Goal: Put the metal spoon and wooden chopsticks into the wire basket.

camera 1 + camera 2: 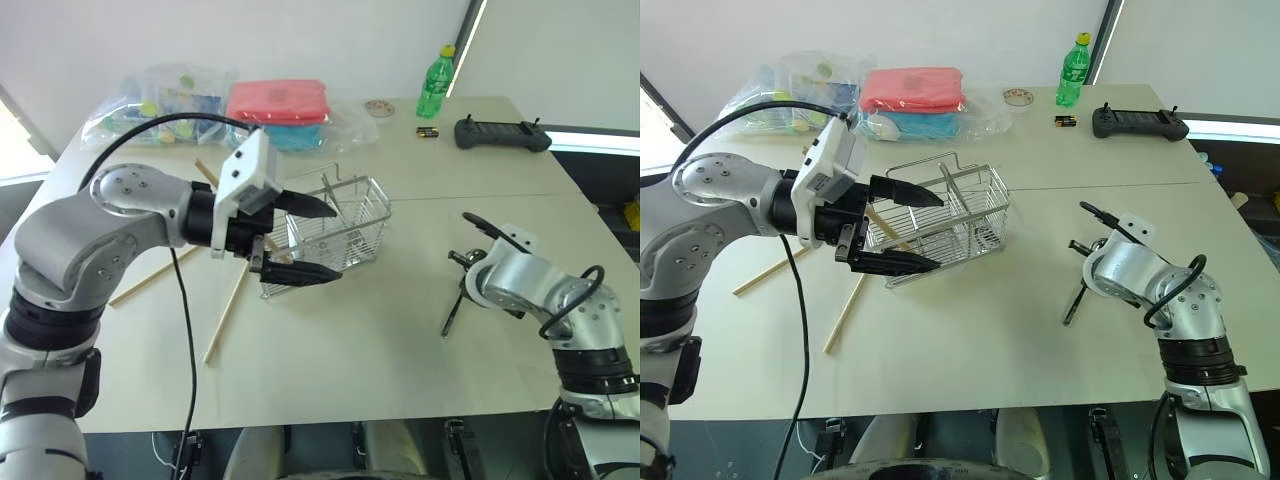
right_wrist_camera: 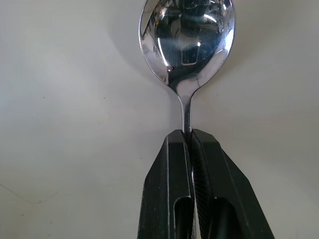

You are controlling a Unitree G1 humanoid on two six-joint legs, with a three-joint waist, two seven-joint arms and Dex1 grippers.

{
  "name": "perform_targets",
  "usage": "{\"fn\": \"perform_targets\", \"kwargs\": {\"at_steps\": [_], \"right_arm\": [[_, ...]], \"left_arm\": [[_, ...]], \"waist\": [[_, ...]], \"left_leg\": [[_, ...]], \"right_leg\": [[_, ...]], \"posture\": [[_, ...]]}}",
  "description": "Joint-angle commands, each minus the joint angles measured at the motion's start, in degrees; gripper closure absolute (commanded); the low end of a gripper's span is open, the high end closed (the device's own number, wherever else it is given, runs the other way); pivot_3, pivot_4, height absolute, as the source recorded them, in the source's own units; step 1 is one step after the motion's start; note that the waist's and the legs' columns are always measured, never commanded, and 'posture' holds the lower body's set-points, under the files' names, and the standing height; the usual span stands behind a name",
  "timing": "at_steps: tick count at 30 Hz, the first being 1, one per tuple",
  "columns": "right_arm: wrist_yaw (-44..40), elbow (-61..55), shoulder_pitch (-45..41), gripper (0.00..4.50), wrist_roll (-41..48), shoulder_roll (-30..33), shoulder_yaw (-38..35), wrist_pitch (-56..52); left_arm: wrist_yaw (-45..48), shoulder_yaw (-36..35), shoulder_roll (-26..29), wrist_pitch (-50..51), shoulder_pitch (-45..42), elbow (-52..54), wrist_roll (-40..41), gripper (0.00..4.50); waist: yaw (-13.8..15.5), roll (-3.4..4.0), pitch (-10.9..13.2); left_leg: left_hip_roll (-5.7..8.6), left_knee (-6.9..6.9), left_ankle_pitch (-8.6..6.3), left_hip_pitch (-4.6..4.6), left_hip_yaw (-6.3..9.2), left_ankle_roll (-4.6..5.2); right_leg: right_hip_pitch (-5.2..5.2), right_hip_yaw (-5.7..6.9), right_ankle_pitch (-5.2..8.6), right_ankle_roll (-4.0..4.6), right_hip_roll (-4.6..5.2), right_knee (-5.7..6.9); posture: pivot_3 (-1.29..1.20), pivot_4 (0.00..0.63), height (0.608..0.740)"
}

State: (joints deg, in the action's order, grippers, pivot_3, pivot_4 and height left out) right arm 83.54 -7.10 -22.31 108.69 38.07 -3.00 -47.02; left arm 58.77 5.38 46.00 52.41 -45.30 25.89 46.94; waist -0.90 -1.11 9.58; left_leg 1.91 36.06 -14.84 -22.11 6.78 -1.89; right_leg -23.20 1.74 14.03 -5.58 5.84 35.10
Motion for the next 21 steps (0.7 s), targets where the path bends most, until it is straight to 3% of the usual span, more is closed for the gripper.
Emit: {"fn": "perform_targets", "kwargs": {"at_steps": [1, 5, 8, 10, 16, 21], "right_arm": [[-4.6, -1.5, -2.4, 4.46, -3.4, 2.6, 0.4, -2.7], [-30.8, -4.8, -10.6, 4.46, -26.7, 11.5, 1.7, -2.4], [-52.0, -7.4, -15.3, 4.46, -39.7, 13.1, 2.4, 5.5], [-62.3, -7.8, -17.3, 4.46, -43.2, 11.4, 1.0, 9.0], [-78.5, -9.8, -23.0, 4.46, -43.3, 1.8, -1.0, 10.8], [-84.0, -8.6, -25.9, 4.46, -43.6, -6.0, -1.7, 10.2]], "left_arm": [[0.0, -1.8, 0.3, -0.5, -1.0, 0.5, 0.2, 0.00], [-1.0, -2.7, 0.4, -1.3, -0.6, -0.5, -0.8, 0.00], [-3.2, -4.7, 0.7, -0.9, -0.5, -1.0, -0.8, 0.00], [-4.9, -6.6, 1.0, -0.4, -0.5, -0.6, -0.4, 0.00], [-11.5, -13.5, 2.3, 3.7, -0.5, 1.3, 3.1, 0.00], [-13.9, -17.0, 5.3, 6.4, 1.8, 4.6, 5.9, 0.00]], "waist": [[0.0, 0.06, 0.0], [0.1, 0.55, 0.3], [0.0, 0.39, 0.3], [0.0, 0.38, 0.3], [0.0, 0.30, 0.3], [0.2, 0.26, 0.2]], "left_leg": [[0.00, 0.01, 0.00, -0.01, 0.00, 0.00], [0.12, 0.10, 0.01, -0.16, -0.08, 0.01], [0.08, 0.00, 0.01, -0.12, -0.04, 0.02], [-0.03, -0.13, -0.02, -0.08, -0.02, 0.08], [-0.22, -0.14, -0.08, -0.09, -0.03, 0.16], [-0.22, -0.09, -0.07, -0.05, -0.02, 0.14]], "right_leg": [[0.00, -0.01, 0.00, 0.00, 0.00, -0.01], [-0.13, -0.16, 0.03, -0.07, 0.02, -0.03], [-0.14, -0.12, 0.13, -0.27, -0.03, -0.04], [-0.15, -0.11, 0.06, -0.47, -0.16, -0.05], [-0.16, -0.08, -0.08, -0.37, -0.29, -0.04], [-0.14, -0.10, -0.10, -0.34, -0.28, 0.00]], "posture": [[0.00, 0.150, 0.692], [0.00, 0.150, 0.692], [0.00, 0.150, 0.692], [0.00, 0.150, 0.692], [0.00, 0.150, 0.692], [0.00, 0.150, 0.692]]}}
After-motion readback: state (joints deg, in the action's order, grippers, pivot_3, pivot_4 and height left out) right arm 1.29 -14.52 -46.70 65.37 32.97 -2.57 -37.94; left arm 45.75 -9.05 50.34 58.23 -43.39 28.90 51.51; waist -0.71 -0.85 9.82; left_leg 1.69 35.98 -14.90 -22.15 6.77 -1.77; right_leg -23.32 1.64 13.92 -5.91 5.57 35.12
